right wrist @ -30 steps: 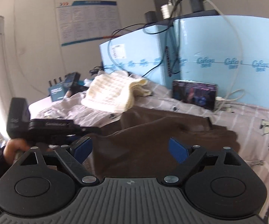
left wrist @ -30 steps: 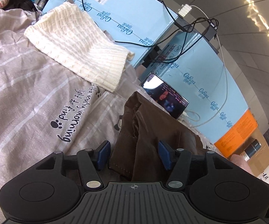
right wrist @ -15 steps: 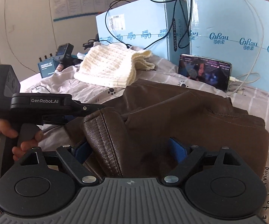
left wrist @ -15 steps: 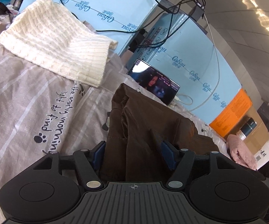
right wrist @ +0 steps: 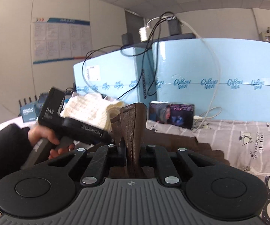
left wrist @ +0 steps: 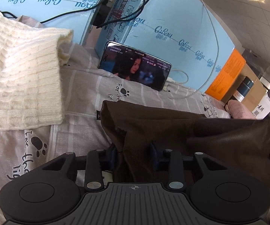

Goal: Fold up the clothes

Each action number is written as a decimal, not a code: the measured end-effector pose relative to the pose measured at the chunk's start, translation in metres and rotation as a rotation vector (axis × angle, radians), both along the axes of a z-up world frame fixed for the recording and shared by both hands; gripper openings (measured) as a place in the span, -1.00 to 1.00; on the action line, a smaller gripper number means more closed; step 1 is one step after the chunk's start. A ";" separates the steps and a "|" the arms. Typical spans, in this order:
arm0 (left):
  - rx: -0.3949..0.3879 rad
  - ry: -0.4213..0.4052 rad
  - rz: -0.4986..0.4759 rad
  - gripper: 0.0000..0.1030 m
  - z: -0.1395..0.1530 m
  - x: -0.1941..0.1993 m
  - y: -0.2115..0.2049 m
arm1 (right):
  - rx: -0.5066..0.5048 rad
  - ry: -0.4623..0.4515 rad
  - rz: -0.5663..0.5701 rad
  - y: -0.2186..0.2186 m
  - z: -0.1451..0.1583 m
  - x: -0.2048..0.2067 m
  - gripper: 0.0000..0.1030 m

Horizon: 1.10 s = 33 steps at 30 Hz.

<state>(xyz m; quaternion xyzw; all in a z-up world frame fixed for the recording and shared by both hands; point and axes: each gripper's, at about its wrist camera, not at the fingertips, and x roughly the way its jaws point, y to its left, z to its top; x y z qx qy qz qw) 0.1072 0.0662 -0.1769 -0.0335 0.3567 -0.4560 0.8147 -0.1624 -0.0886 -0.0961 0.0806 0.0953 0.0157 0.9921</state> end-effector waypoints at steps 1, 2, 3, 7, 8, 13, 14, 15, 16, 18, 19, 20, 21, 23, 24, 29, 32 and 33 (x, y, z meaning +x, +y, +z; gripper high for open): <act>0.004 -0.022 0.002 -0.61 0.001 -0.004 0.000 | 0.021 -0.032 -0.044 -0.010 0.004 -0.006 -0.82; 0.008 -0.048 0.010 -0.64 0.001 -0.009 0.000 | 0.031 -0.058 -0.085 -0.021 0.009 -0.009 -0.82; 0.011 -0.082 0.025 -0.71 0.003 -0.014 0.000 | 0.038 -0.083 -0.125 -0.031 0.014 -0.012 -0.83; 0.039 -0.209 0.098 -0.79 0.006 -0.035 0.002 | 0.120 -0.185 -0.233 -0.074 0.032 -0.013 -0.89; 0.046 -0.228 0.117 -0.80 0.007 -0.038 0.003 | 0.128 -0.210 -0.252 -0.081 0.036 -0.014 -0.90; 0.066 -0.254 0.178 -0.81 0.011 -0.044 0.012 | 0.205 -0.296 -0.352 -0.113 0.039 -0.033 -0.90; 0.069 -0.248 0.179 -0.81 0.010 -0.043 0.011 | 0.220 -0.296 -0.373 -0.119 0.036 -0.039 -0.90; 0.072 -0.244 0.177 -0.81 0.010 -0.042 0.011 | 0.237 -0.280 -0.389 -0.124 0.030 -0.046 -0.90; 0.075 -0.240 0.170 -0.81 0.009 -0.042 0.009 | 0.253 -0.260 -0.402 -0.129 0.024 -0.053 -0.90; 0.079 -0.234 0.152 -0.81 0.008 -0.042 0.007 | 0.296 -0.205 -0.434 -0.139 0.009 -0.067 -0.90; 0.079 -0.229 0.140 -0.80 0.007 -0.042 0.006 | 0.327 -0.167 -0.454 -0.144 0.000 -0.075 -0.90; 0.079 -0.226 0.131 -0.79 0.007 -0.042 0.005 | 0.355 -0.121 -0.473 -0.148 -0.010 -0.082 -0.90; 0.078 -0.225 0.124 -0.74 0.006 -0.042 0.004 | 0.381 -0.074 -0.491 -0.152 -0.019 -0.088 -0.89; 0.072 -0.222 0.118 -0.63 0.006 -0.041 0.004 | 0.434 0.022 -0.527 -0.161 -0.039 -0.101 -0.81; 0.070 -0.220 0.116 -0.54 0.006 -0.041 0.004 | 0.425 0.067 -0.540 -0.162 -0.046 -0.106 -0.76; 0.079 -0.229 0.125 0.37 0.007 -0.033 0.000 | 0.261 0.159 -0.646 -0.169 -0.048 -0.118 0.17; 0.049 -0.174 0.099 0.49 0.006 -0.018 -0.002 | 0.151 0.152 -0.656 -0.177 -0.033 -0.114 0.42; 0.044 -0.158 0.099 0.52 0.006 -0.013 -0.003 | 0.128 0.148 -0.630 -0.182 -0.028 -0.109 0.43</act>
